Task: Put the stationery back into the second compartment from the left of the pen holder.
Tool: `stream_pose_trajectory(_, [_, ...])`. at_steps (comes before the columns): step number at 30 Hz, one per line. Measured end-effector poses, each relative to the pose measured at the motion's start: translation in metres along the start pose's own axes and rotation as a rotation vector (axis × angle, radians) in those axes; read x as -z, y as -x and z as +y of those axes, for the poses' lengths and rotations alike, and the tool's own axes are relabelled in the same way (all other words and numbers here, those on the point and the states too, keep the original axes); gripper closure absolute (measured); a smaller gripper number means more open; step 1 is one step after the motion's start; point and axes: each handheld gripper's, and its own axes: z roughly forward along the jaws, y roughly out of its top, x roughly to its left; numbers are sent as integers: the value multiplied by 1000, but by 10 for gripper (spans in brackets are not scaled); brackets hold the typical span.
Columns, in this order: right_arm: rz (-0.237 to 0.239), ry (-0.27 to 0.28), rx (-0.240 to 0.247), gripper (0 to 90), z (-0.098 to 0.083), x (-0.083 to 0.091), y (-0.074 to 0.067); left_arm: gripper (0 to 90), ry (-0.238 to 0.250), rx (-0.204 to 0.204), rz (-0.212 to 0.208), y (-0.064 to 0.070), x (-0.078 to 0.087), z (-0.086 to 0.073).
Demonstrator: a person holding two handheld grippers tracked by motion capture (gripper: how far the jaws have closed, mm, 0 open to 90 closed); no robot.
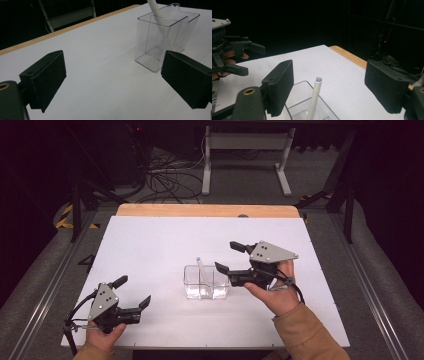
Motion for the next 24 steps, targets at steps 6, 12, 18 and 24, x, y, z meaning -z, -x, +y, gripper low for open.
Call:
stream_pose_trajectory(6, [-36,-10,12,233,-3,23,13,68,6,6,4,0,1,0])
stream_pose_trajectory(12, [-68,-15,-2,229,-13,48,28,67,7,6,24,0,2,0])
stream_pose_trajectory(18, [-99,-50,-13,227,-28,65,40,67,14,15,32,-2,3,-1])
stream_pose_trajectory(24, [-125,-72,-31,227,-46,75,45,66,19,14,37,-2,4,-1])
